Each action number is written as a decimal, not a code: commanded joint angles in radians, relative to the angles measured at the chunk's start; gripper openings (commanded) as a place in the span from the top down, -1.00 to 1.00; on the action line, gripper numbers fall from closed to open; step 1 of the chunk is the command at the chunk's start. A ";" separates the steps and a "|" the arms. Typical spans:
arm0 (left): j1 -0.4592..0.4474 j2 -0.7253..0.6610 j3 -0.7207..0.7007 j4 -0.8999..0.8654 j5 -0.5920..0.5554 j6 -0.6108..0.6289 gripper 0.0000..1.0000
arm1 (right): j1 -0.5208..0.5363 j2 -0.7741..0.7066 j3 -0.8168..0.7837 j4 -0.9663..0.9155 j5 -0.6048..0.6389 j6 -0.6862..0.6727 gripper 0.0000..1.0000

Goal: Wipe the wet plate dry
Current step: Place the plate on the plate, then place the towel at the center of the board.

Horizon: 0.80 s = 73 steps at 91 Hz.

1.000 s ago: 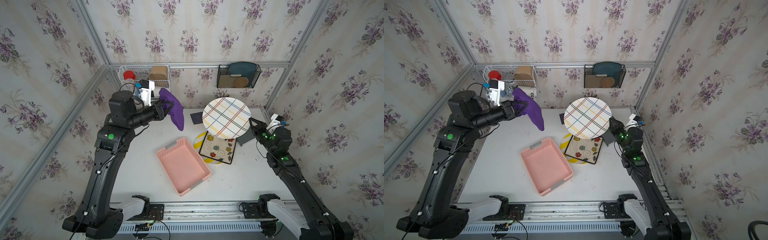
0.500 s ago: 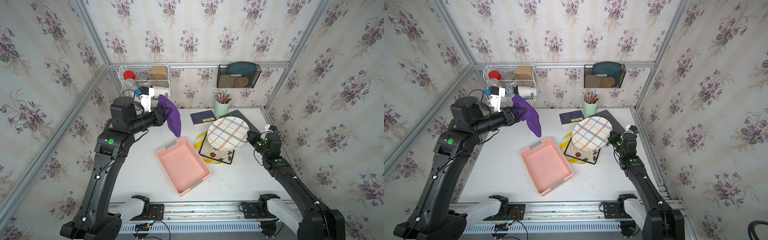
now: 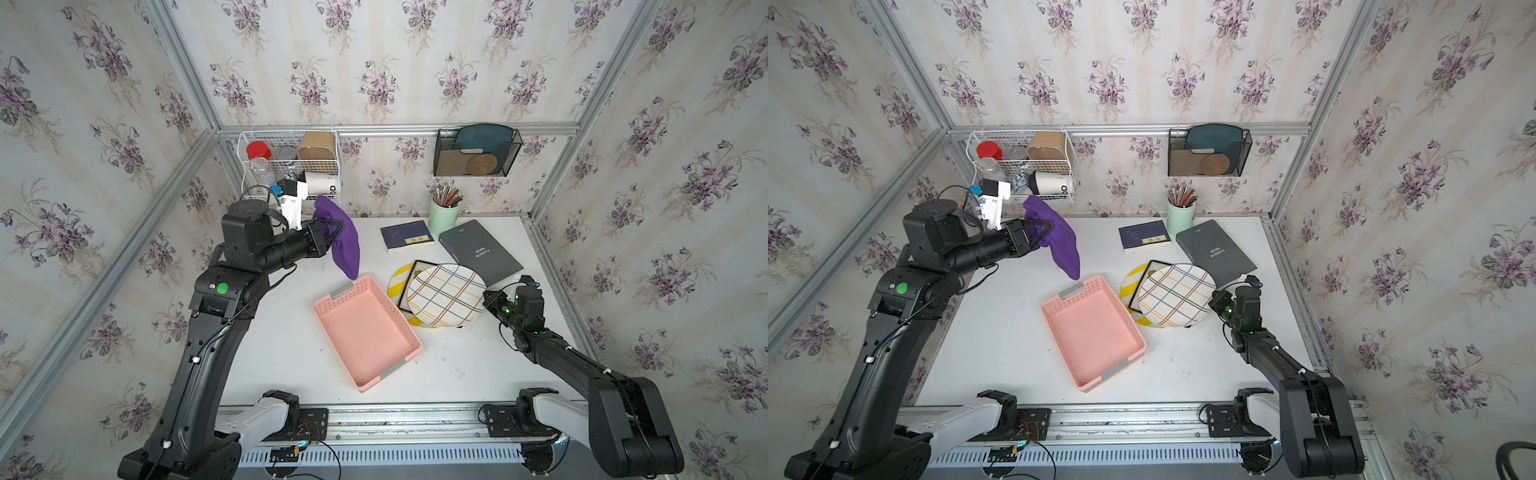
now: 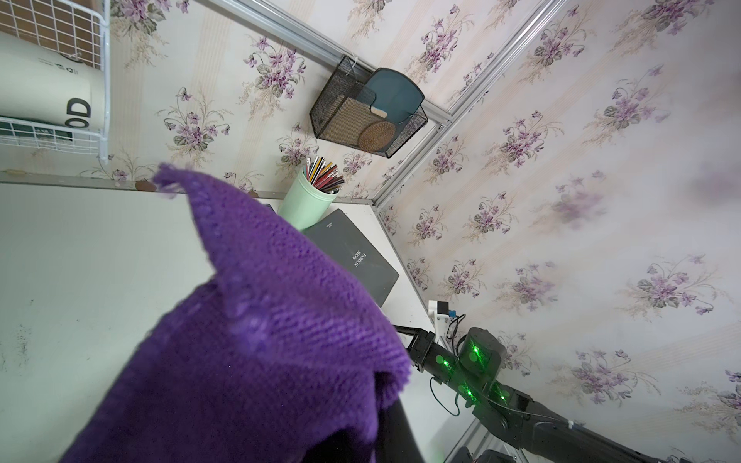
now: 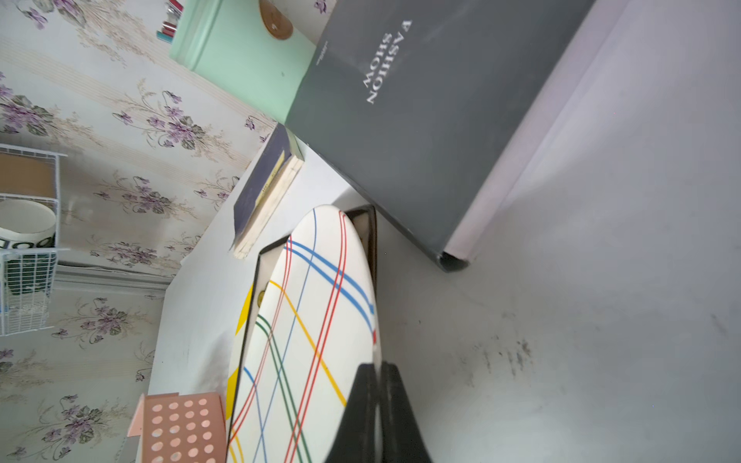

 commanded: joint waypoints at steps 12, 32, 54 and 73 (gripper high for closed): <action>0.001 0.065 -0.026 0.125 0.065 -0.029 1.00 | 0.001 0.005 0.026 -0.006 0.060 -0.067 -0.34; -0.005 0.184 0.025 0.097 -0.005 0.056 1.00 | -0.001 -0.156 0.214 -0.260 0.233 -0.148 -1.00; -0.116 0.493 0.106 0.123 -0.212 0.142 1.00 | -0.001 -0.165 0.371 -0.318 0.154 -0.163 -1.00; -0.143 0.870 0.419 -0.342 -0.432 0.116 -0.76 | -0.001 -0.198 0.378 -0.367 0.109 -0.172 -0.99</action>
